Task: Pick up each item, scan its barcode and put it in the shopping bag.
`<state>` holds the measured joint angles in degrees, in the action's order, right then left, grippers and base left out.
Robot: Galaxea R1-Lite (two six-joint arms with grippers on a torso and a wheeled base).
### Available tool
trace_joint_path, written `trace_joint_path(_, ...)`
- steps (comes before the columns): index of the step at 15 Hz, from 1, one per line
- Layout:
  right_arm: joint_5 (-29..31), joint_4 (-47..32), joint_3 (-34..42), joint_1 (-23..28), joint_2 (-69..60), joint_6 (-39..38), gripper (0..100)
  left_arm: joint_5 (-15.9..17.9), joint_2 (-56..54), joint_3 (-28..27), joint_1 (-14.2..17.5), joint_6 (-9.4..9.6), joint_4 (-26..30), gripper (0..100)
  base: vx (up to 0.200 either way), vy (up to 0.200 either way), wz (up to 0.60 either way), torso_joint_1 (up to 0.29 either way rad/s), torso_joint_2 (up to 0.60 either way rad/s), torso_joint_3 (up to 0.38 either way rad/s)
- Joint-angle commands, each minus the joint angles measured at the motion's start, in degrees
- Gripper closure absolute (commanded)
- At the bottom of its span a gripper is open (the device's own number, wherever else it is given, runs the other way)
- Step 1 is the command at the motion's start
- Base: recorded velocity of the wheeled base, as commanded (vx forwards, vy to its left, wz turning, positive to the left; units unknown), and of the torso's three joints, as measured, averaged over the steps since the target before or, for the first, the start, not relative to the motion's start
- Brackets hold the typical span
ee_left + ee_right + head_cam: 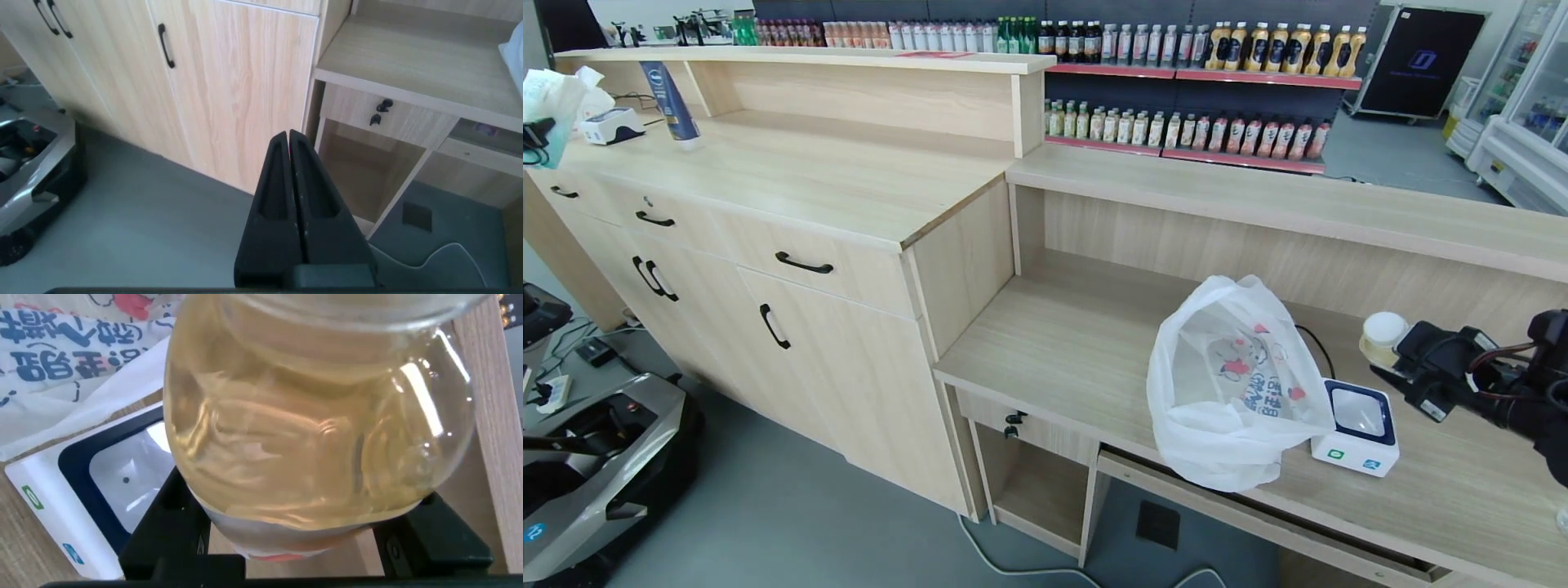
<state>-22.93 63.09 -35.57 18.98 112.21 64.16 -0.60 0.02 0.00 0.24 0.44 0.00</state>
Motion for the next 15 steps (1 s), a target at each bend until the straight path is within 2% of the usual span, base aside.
trace_joint_path(1, -0.80, 0.11, -1.17, -0.52, 2.13, 0.09, 100, -0.02, -0.02, 0.00, 0.02, 0.00, 0.00, 100, 0.000, 0.000, 0.00, 0.000, 0.00, 0.000)
trace_joint_path(6, -4.23, 0.55, -3.10, -0.88, 4.86, 0.18, 100, -0.02, -0.02, 0.00, 0.02, 0.00, 0.00, 100, 0.000, 0.000, 0.00, 0.000, 0.00, 0.000)
trace_joint_path(15, -4.49, 1.86, -3.10, -0.88, 6.70, 0.09, 100, -0.02, -0.02, 0.00, 0.02, 0.00, 0.00, 100, 0.000, 0.000, 0.00, 0.000, 0.00, 0.000)
